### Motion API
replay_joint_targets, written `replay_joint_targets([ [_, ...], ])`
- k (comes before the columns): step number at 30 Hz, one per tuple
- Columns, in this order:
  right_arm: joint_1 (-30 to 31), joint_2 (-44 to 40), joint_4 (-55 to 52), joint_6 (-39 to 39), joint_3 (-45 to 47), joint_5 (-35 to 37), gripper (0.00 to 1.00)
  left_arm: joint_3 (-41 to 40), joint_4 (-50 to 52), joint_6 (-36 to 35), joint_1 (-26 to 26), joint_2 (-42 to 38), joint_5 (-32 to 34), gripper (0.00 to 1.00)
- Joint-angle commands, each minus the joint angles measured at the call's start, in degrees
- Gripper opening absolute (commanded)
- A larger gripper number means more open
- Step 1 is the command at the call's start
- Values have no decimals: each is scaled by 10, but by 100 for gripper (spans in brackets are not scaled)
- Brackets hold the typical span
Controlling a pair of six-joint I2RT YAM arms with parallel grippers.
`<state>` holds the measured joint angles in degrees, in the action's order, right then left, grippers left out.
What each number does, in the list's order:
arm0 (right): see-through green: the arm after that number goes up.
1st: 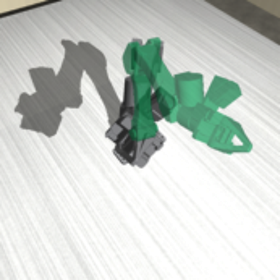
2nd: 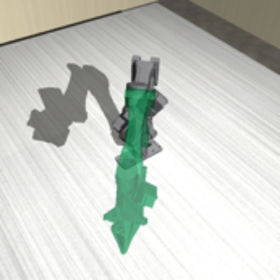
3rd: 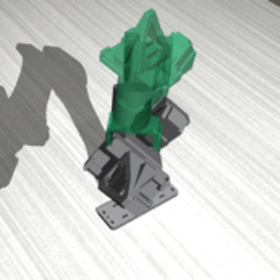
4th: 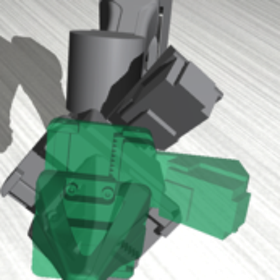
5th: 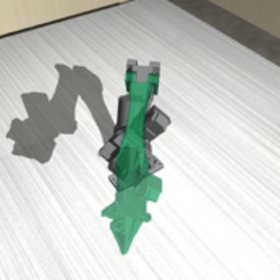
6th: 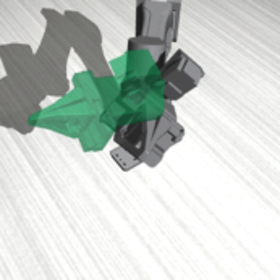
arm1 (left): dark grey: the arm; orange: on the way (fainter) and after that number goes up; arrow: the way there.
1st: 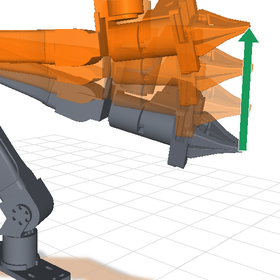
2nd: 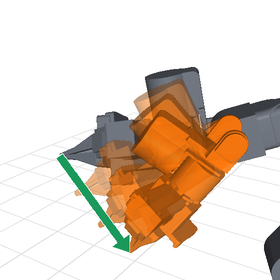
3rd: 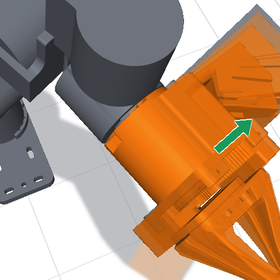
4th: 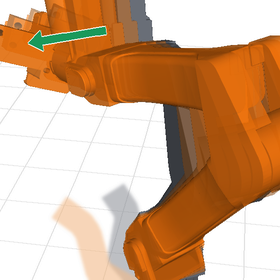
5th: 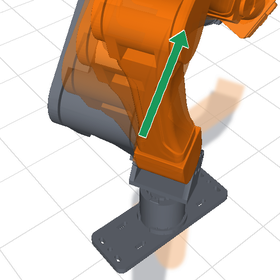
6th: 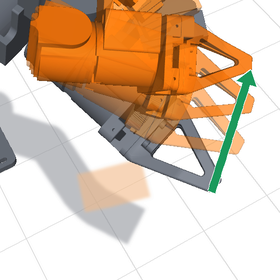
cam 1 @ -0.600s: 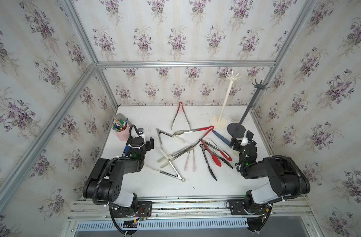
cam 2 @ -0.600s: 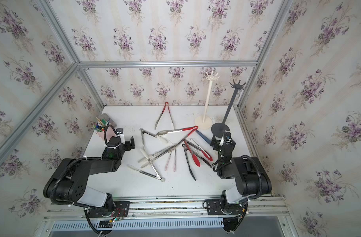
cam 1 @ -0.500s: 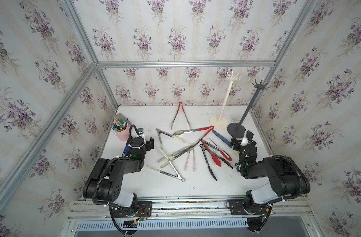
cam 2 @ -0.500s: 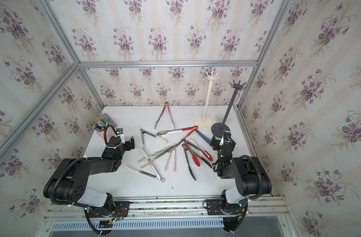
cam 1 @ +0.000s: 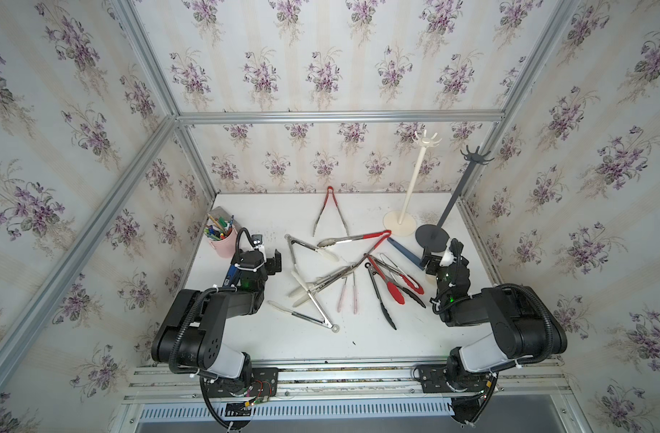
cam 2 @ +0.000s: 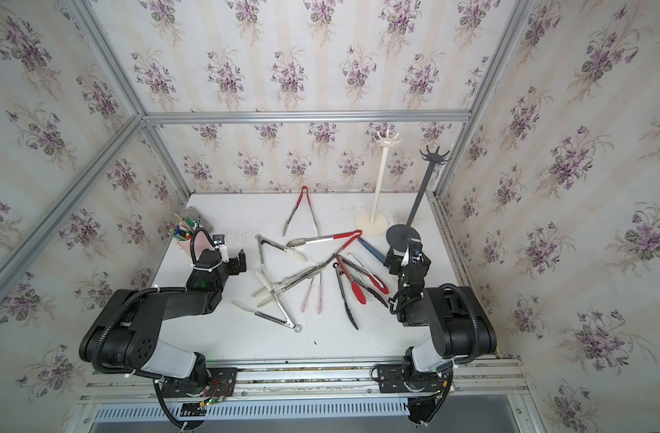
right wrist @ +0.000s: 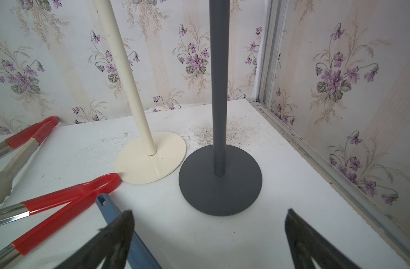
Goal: Hang food tongs on kitchen utensil racks
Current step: Move the rack to the center of the board.
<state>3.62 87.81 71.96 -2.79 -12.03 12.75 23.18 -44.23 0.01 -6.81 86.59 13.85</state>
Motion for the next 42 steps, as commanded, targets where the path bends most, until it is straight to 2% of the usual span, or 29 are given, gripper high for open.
replay_joint_targets([
  [1,1,-1,19,2,1,2,100,1,-9,1,0,-1,6,99],
  [8,0,-13,15,7,-1,-1,100,-1,-15,-3,-2,-8,0,99],
  [9,0,-35,-23,8,-9,-10,100,6,3,-7,-3,-20,4,99],
  [11,1,-105,-126,10,-29,-36,100,39,109,-5,-11,-80,27,99],
  [14,2,-211,-202,4,-21,-87,100,77,225,21,-16,-160,44,99],
  [19,2,-368,-314,-28,-18,-154,100,142,373,92,-22,-252,-10,99],
  [23,2,-419,-371,-38,-36,-189,100,157,404,103,-41,-298,-49,99],
  [27,2,-406,-373,-38,-51,-201,99,176,438,103,-55,-303,-80,99],
  [31,3,-355,-344,-40,-78,-208,97,175,434,94,-71,-309,-102,99],
  [42,8,-128,-254,-50,-237,-228,93,165,436,108,-89,-336,-115,99],
])
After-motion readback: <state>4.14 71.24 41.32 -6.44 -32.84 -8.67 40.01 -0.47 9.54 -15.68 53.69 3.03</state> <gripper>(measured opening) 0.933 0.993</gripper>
